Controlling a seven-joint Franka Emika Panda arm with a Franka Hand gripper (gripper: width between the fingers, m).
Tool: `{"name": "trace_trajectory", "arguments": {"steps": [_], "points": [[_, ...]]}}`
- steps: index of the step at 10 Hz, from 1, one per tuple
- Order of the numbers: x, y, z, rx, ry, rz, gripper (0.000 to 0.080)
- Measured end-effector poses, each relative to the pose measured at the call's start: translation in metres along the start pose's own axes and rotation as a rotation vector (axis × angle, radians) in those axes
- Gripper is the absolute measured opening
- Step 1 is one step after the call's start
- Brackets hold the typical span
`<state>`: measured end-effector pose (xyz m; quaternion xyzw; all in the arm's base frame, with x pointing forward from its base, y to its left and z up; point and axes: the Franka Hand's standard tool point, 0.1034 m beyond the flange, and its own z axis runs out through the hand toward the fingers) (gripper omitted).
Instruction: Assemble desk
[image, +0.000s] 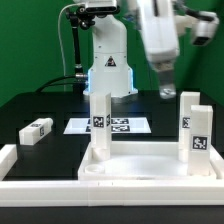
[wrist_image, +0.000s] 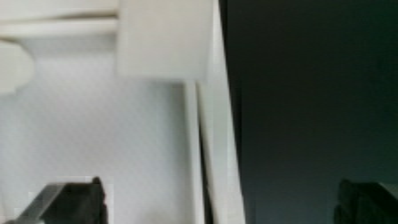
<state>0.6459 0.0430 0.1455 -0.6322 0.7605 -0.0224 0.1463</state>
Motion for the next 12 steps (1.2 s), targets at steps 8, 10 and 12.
{"name": "trace_trajectory", "arguments": {"steps": [8, 10, 12], "points": [[0.093, 0.009, -0.047, 0.037, 0.016, -0.548, 0.0649], [0.087, 0.011, -0.041, 0.03, 0.018, -0.664, 0.0649], [0.09, 0.011, -0.042, 0.029, 0.023, -0.804, 0.0649]]}}
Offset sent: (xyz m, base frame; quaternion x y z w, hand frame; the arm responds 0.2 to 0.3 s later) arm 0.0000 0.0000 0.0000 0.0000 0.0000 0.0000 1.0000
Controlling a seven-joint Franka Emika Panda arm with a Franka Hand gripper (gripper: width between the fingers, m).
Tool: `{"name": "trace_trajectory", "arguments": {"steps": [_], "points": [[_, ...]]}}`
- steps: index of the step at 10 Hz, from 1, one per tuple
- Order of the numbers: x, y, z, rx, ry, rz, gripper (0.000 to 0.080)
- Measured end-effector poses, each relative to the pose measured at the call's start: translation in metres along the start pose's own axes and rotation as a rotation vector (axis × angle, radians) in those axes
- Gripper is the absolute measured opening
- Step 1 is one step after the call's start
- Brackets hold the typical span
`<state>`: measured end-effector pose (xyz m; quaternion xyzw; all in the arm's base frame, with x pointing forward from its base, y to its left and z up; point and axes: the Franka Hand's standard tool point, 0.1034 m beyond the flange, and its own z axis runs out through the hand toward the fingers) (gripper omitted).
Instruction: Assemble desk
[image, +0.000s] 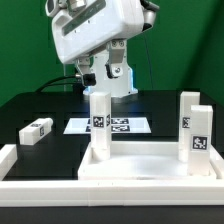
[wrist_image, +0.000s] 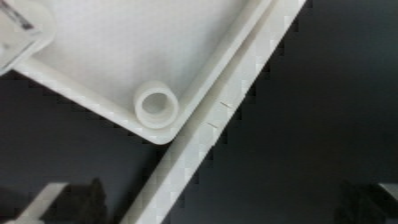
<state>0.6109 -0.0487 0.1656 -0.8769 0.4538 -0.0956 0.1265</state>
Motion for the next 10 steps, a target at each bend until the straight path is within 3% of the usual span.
{"name": "trace_trajectory", "arguments": {"steps": [2, 3, 7, 8, 10], "points": [[0.001, 0.003, 0.001, -0.002, 0.0, -0.145, 0.0649], [0.005, 0.025, 0.005, -0.013, 0.006, -0.313, 0.0649], [0.027, 0.164, 0.014, -0.102, -0.088, -0.665, 0.0649], [0.038, 0.167, 0.011, -0.111, -0.053, -0.732, 0.0649], [0.032, 0.165, 0.013, -0.107, -0.083, -0.709, 0.0649]]}}
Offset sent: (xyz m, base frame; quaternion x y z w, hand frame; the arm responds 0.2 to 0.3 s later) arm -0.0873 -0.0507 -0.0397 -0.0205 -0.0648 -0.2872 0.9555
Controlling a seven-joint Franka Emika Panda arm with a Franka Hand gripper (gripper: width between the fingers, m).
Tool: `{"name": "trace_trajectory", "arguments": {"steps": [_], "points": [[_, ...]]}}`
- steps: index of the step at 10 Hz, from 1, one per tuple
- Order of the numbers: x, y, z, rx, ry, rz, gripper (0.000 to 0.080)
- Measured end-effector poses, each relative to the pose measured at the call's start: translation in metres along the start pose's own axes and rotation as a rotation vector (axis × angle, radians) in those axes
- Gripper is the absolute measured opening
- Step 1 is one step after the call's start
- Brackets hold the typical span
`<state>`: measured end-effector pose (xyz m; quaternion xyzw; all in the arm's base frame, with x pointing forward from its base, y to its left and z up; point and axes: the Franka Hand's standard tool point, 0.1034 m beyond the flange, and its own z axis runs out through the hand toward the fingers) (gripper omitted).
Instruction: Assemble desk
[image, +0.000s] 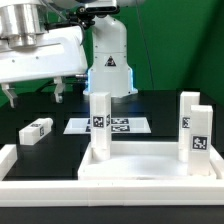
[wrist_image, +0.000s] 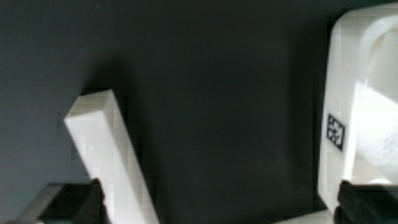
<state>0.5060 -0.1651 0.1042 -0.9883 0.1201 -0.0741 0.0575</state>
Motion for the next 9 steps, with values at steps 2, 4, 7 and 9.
{"name": "trace_trajectory", "arguments": {"steps": [2, 4, 7, 9], "points": [[-0.007, -0.003, 0.003, 0.022, -0.08, 0.003, 0.0649], [-0.027, 0.036, 0.016, 0.039, -0.363, 0.009, 0.0649], [-0.043, 0.045, 0.026, 0.081, -0.602, 0.036, 0.0649], [-0.047, 0.044, 0.027, 0.102, -0.746, 0.036, 0.0649]]}}
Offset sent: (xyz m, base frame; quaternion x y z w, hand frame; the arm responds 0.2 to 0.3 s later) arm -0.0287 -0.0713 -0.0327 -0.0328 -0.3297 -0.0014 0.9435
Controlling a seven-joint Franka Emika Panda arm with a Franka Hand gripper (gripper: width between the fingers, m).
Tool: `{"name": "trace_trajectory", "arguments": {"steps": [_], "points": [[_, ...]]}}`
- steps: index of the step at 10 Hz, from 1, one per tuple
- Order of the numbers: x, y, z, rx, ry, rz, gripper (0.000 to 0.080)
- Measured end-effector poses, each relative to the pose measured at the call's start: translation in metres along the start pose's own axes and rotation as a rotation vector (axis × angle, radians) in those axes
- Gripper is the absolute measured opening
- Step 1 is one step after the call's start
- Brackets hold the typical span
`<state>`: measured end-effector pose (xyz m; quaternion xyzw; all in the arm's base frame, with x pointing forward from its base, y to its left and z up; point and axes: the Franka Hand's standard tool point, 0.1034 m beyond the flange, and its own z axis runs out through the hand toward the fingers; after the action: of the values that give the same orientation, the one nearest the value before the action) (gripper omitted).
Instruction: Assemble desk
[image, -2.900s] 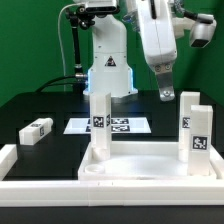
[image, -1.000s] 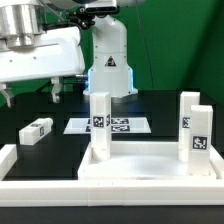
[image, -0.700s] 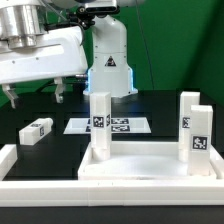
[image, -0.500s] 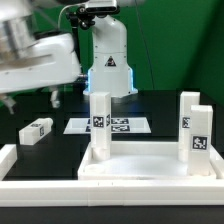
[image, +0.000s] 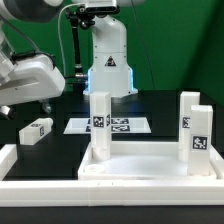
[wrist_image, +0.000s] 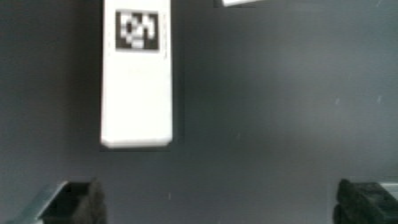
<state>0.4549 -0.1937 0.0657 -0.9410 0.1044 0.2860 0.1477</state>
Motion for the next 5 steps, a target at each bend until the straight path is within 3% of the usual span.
{"name": "trace_trajectory", "arguments": {"steps": [3, 5], "points": [[0.004, 0.042, 0.03, -0.016, -0.156, 0.037, 0.0649], [0.004, 0.043, 0.029, -0.016, -0.156, 0.047, 0.0649]]}}
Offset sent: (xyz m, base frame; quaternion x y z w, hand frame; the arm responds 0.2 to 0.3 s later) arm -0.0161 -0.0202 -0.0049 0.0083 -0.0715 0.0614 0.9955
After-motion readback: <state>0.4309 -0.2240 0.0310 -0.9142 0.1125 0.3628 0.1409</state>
